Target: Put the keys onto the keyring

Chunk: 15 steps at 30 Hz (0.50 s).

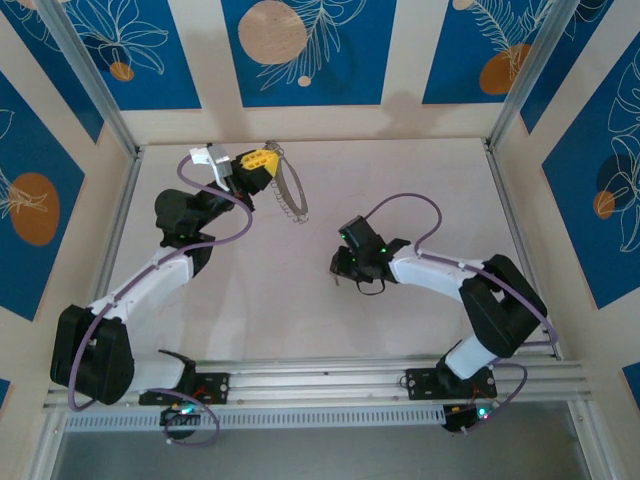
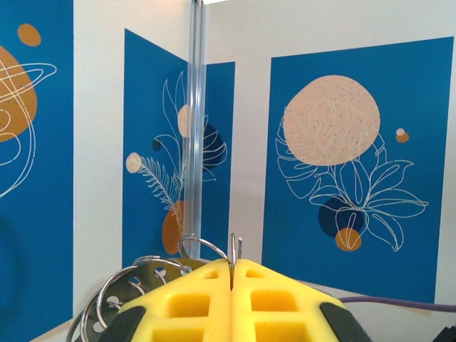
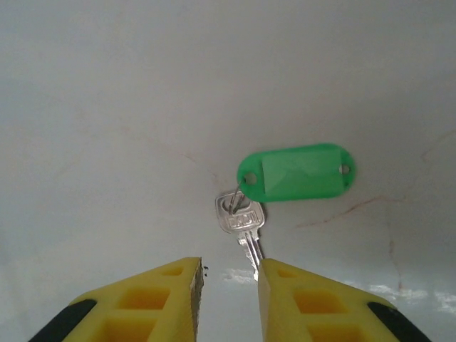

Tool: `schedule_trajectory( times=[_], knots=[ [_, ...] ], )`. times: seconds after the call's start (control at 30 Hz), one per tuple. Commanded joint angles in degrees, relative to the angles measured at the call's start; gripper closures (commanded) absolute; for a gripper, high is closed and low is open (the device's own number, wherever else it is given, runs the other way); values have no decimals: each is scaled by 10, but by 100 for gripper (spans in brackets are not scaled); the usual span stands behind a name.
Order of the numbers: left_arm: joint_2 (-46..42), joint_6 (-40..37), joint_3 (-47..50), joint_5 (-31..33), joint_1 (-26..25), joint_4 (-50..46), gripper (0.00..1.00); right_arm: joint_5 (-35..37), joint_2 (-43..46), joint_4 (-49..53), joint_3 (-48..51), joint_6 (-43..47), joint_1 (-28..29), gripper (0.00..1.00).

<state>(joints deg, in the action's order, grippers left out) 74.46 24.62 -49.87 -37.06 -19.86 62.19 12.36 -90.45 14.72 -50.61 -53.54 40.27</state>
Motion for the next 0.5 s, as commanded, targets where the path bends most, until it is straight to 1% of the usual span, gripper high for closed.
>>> schedule_trajectory(
  times=[0.0,0.23,0.47],
  knots=[
    [2,7,0,-5,6,45,100,32,-24,51,-47,-20,14,72],
    [4,8,-1,-6,6,48,100,52,-58,59,-70,-35,18,79],
    [6,10,-1,-6,6,53,100,67,-81,81,-94,-34,16,80]
  ],
)
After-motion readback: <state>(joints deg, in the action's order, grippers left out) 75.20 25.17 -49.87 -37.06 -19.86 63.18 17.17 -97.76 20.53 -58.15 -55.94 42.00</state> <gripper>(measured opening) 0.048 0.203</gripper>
